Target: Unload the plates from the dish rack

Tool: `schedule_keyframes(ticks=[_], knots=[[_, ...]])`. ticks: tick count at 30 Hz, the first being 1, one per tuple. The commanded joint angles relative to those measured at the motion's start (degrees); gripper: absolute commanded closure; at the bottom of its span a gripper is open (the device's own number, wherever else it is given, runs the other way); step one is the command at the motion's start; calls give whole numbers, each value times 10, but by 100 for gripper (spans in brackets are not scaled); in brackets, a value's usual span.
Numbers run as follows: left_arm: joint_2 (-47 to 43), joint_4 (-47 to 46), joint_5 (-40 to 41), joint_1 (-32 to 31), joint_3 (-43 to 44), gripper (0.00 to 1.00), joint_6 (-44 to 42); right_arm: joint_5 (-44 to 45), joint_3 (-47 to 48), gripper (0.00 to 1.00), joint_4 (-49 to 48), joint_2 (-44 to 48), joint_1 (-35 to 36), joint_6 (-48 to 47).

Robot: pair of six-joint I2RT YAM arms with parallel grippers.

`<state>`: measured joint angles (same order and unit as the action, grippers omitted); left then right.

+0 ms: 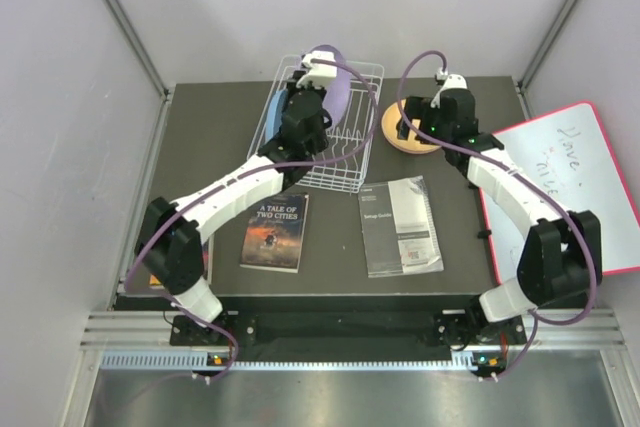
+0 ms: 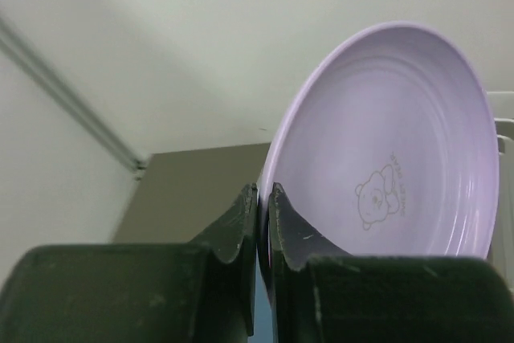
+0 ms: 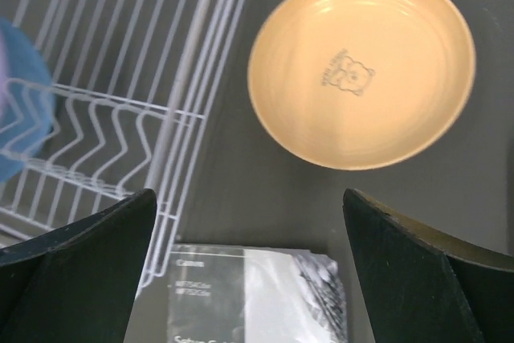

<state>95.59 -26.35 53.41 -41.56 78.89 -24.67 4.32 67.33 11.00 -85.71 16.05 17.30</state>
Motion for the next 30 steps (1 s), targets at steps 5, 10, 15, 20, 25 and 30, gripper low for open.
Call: schedule_keyframes(ticks=[5, 10, 15, 20, 25, 30], knots=[[-49, 256, -256, 43, 27, 100, 341, -177, -10, 0, -135, 18, -6, 70], [-53, 262, -327, 76, 14, 100, 394, -196, -12, 2, -163, 0, -6, 87], [-63, 252, -355, 91, 2, 100, 415, -202, -9, 2, -166, -26, -8, 90], [-59, 249, -383, 99, 1, 100, 426, -228, -28, 4, -220, -37, -9, 108], [-63, 231, -407, 103, -19, 100, 443, -235, -35, 12, -259, -50, -10, 111], [-70, 218, -414, 104, -28, 100, 445, -255, -31, 55, -262, -71, -13, 110]])
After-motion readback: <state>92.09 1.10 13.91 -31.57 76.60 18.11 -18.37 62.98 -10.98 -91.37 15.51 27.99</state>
